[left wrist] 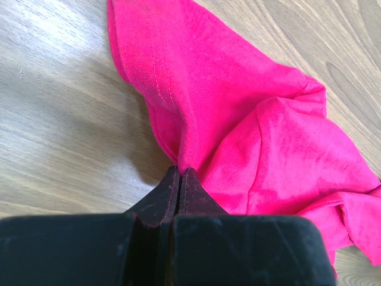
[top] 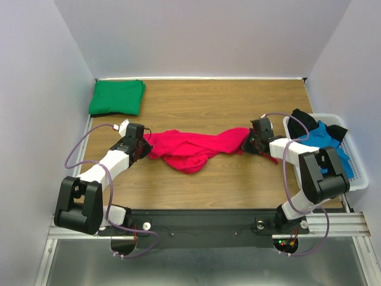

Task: Fold and stack the t-shirts
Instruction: Flatten the tshirt out

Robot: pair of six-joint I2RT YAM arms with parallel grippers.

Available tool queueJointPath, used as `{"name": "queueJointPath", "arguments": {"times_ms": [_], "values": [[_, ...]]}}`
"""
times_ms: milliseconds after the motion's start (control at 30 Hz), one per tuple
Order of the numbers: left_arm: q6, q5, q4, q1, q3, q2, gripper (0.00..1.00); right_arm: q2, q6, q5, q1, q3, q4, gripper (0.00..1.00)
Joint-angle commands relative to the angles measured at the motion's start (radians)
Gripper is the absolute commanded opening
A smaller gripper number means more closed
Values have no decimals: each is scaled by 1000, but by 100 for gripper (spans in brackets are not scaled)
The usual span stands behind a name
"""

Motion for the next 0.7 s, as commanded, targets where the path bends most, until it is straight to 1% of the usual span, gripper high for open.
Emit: {"name": "queueJointPath", "arguments": {"times_ms": [0, 67, 100, 167, 200, 233, 300, 333, 400, 433, 467, 500, 533, 567, 633, 667], "values": [[22, -23, -30, -4, 14, -48, 0, -85, -16, -95, 4, -22, 16, 1], [28, -32, -72, -4, 34, -76, 0, -166, -25, -128, 4, -27, 1, 1], [31, -38, -87, -4, 57, -89, 0, -253, -23, -144, 4, -24, -13, 0], [31, -69, -153, -4, 89, -148, 0, -335, -33, -149, 4, -5, -82, 0], [33, -75, -174, -4, 126, -169, 0, -412, -36, -137, 4, 36, -113, 0], [34, -83, -193, -4, 145, -221, 0, -444, -46, -125, 4, 57, -178, 0], [42, -100, -245, -4, 209, -273, 0, -522, -56, -84, 4, 143, -232, 1], [43, -109, -275, -4, 258, -325, 0, -543, -66, -70, 4, 180, -275, 0], [57, -117, -305, -4, 310, -370, 0, -570, -68, -39, 4, 246, -312, 1], [62, -121, -320, -4, 342, -390, 0, -579, -68, -4, 4, 324, -346, 0], [66, -143, -361, -4, 378, -424, 0, -591, -69, 10, 4, 361, -360, 1], [70, -153, -381, -4, 452, -438, 0, -596, -72, 30, 4, 404, -371, 0], [83, -164, -401, -4, 493, -456, 0, -597, -76, 35, 4, 439, -389, 0], [91, -182, -439, -4, 578, -464, 0, -600, -77, 42, 4, 522, -398, 0], [115, -193, -481, -4, 663, -481, 0, -602, -86, 36, 3, 593, -417, 0], [125, -193, -490, -4, 741, -485, 0, -607, -89, 32, 4, 666, -421, 0]]}}
